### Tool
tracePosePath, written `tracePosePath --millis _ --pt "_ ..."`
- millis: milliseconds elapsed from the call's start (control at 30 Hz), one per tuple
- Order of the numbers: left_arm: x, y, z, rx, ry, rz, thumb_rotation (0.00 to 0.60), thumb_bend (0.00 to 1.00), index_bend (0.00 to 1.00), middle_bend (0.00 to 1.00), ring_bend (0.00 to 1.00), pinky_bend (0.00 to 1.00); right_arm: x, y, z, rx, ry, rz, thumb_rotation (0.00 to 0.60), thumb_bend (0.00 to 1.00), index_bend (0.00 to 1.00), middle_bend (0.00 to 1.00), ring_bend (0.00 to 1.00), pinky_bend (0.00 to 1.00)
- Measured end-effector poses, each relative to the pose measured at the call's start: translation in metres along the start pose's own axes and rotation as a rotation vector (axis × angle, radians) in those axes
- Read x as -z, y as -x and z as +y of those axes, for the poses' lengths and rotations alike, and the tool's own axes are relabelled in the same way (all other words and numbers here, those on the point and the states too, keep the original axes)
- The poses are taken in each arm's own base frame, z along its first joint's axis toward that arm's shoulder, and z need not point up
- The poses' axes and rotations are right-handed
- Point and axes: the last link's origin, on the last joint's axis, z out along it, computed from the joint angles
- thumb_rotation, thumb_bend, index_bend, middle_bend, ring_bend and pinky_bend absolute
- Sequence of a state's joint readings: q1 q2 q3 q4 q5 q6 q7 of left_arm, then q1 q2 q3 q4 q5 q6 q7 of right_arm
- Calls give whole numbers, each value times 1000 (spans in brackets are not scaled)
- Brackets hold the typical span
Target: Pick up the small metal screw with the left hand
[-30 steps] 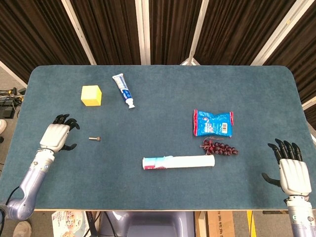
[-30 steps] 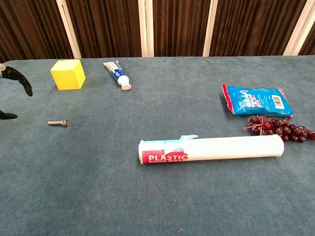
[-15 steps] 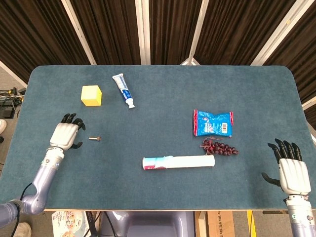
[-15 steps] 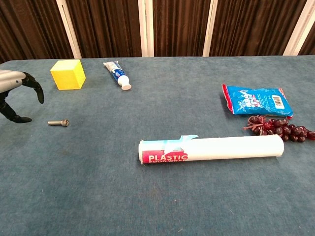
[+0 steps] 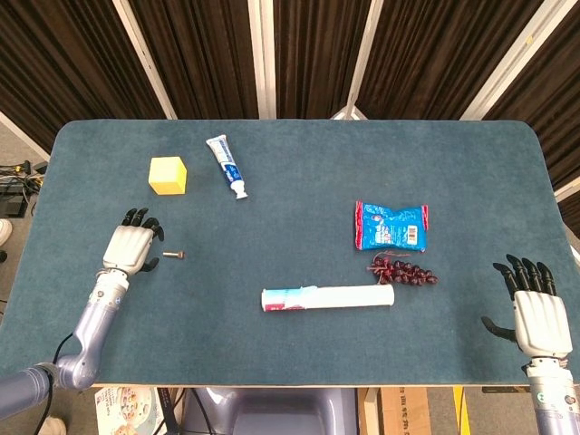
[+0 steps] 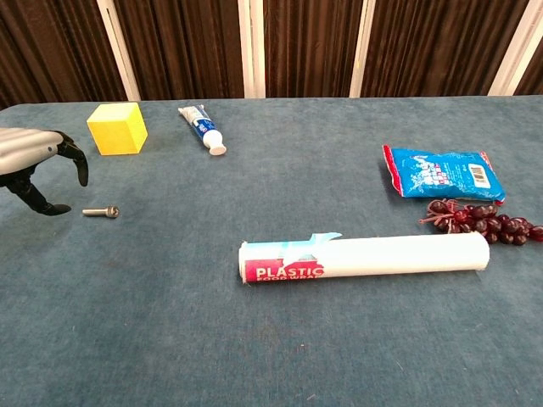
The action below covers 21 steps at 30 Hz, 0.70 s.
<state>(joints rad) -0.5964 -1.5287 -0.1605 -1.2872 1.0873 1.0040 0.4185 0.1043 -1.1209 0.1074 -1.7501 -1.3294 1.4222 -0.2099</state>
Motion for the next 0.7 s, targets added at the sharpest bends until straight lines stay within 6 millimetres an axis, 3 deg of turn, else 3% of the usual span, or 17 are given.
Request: tracePosePath --millis 700 --pt "-5 12 16 -120 1 -19 600 397 460 228 64 52 -1 2 0 -2 1 -7 600 154 206 115 66 0"
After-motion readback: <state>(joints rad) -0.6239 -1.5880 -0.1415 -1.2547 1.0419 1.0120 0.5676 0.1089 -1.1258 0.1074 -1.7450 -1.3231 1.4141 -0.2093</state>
